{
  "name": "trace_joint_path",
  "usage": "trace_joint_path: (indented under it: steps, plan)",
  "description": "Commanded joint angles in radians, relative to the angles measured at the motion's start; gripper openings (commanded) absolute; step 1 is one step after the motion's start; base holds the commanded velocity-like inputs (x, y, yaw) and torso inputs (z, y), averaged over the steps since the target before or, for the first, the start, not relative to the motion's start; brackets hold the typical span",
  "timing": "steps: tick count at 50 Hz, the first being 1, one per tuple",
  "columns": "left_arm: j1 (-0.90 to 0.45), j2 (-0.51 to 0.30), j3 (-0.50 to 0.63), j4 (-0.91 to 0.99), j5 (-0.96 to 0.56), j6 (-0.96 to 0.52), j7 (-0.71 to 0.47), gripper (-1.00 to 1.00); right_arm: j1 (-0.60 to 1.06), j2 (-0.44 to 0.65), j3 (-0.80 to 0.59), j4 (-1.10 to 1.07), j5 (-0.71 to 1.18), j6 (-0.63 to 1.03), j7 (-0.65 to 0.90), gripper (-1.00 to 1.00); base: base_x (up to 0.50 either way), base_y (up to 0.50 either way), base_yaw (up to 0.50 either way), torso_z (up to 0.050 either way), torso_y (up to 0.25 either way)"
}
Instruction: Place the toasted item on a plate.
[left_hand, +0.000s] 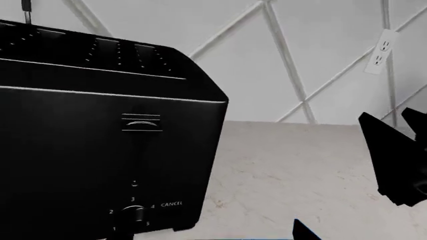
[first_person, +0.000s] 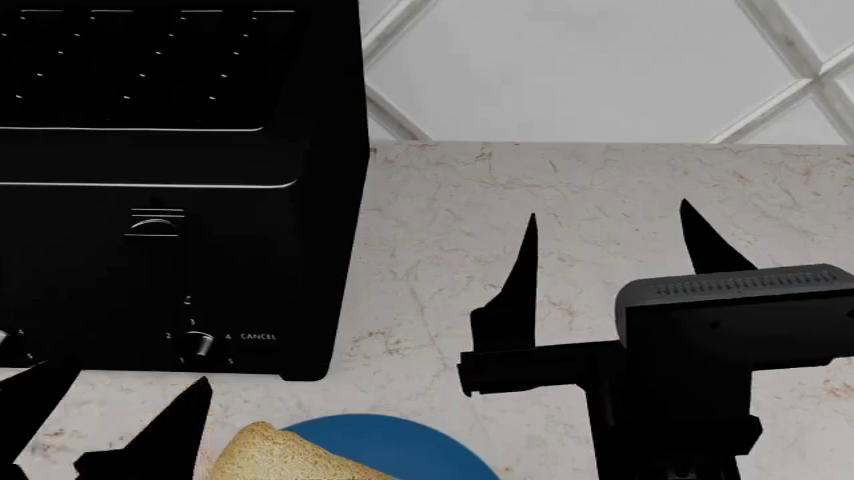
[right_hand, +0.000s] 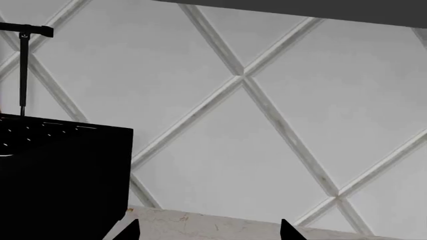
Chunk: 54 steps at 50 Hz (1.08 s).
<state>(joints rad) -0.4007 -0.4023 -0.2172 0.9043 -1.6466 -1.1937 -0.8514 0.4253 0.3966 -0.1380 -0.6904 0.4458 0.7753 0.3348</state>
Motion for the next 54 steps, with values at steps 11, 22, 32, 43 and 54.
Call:
trace_joint_path:
  steps: [11,22,32,43,54]
  plan:
    - [-0.306,-0.25,-0.016,-0.097,-0.224,0.057,-0.212,1.0,-0.004,0.013,0.017,-0.025,0.019,0.013,0.011,1.0,0.0,0.0,0.0,0.0,0.0]
    - [-0.378,-0.366,-0.076,-0.171,-0.246,0.056,-0.184,1.0,0.028,0.048,0.074,-0.118,0.077,0.12,0.044,1.0,0.0,0.0,0.0,0.0,0.0]
    - [-0.33,-0.431,-0.174,-0.164,-0.301,0.074,-0.184,1.0,0.091,0.088,0.19,-0.252,0.2,0.298,0.095,1.0,0.0,0.0,0.0,0.0,0.0]
    - [-0.247,-0.489,-0.333,-0.168,-0.325,0.063,-0.173,1.0,0.4,0.209,0.567,-0.334,0.896,0.704,0.416,1.0,0.0,0.0,0.0,0.0,0.001]
    - [-0.165,-0.522,-0.459,-0.164,-0.357,0.03,-0.158,1.0,0.505,0.362,0.558,-0.255,1.246,0.646,0.697,1.0,0.0,0.0,0.0,0.0,0.0]
